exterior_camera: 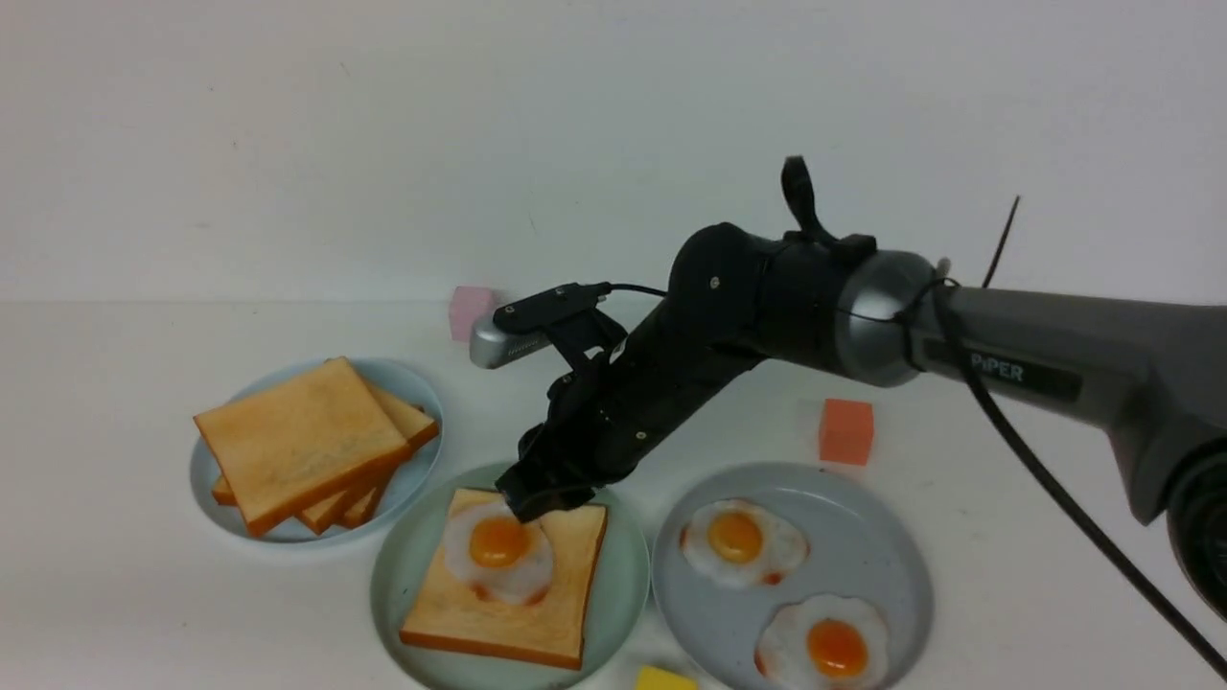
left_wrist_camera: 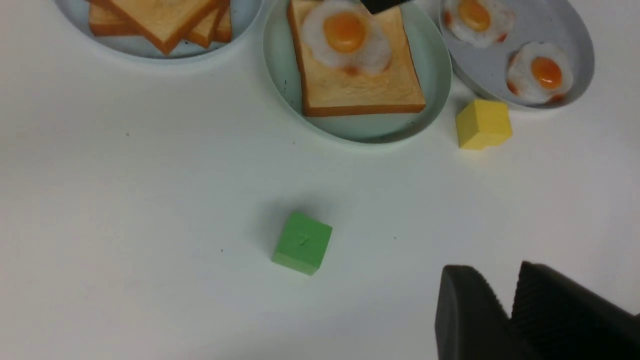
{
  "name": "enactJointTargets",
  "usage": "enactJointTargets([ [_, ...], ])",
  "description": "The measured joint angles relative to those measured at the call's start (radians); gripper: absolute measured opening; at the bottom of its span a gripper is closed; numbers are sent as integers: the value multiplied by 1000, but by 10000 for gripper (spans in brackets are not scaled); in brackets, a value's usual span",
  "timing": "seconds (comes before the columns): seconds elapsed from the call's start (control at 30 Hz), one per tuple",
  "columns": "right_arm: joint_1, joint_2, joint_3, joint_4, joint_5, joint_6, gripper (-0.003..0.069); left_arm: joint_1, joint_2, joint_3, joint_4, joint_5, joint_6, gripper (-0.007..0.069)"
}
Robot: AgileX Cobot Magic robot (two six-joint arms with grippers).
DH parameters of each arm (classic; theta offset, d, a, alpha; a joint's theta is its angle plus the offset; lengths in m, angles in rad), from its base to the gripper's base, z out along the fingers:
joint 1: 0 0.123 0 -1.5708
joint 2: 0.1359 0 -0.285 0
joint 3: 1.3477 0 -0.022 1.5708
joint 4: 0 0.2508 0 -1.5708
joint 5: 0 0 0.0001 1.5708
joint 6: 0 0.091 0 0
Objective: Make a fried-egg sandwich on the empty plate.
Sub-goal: Use the right arm to place the fried egg on the slice of bread in the middle, then use the left arm to grab a slice of bread
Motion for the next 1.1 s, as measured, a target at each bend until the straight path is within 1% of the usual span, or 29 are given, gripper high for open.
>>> enactJointTargets([
  [0.03, 0, 0, -2, -2, 5, 0, 283, 0, 0, 0, 3, -4, 0, 166],
  [0.07, 0, -11, -11, -25, 44, 1, 324, 0, 0, 0, 14, -17, 0, 166],
  [0.13, 0, -33, -27, -58, 99, 2, 380, 0, 0, 1, 45, -51, -10, 167],
  [0.23, -4, -111, -54, -111, 191, 17, 431, 0, 14, 22, 120, -158, -65, 170],
  [0.33, -8, -215, -68, -153, 251, 77, 444, 0, 53, 81, 197, -290, -150, 173],
  [0.43, -8, -326, -72, -200, 300, 180, 448, 0, 151, 155, 270, -486, -279, 173],
  [0.5, -8, -368, -72, -221, 320, 233, 448, 0, 196, 171, 288, -531, -319, 173],
  [0.53, -8, -400, -69, -240, 335, 267, 448, 0, 279, 176, 299, -563, -372, 174],
  [0.6, -8, -450, -43, -258, 343, 297, 448, 0, 390, 165, 310, -599, -431, 174],
  [0.7, -8, -520, 28, -267, 343, 310, 448, 0, 542, 108, 310, -606, -462, 176],
  [0.83, -8, -613, 188, -267, 321, 314, 448, 28, 751, -16, 270, -596, -472, 197],
  [0.97, -8, -696, 331, -269, 271, 314, 448, 94, 929, -145, 193, -574, -455, 261],
  [1.03, -8, -726, 384, -269, 254, 314, 448, 128, 990, -189, 142, -569, -420, 305],
  [1.1, -8, -753, 436, -267, 246, 314, 448, 166, 1056, -225, 71, -566, -358, 352],
])
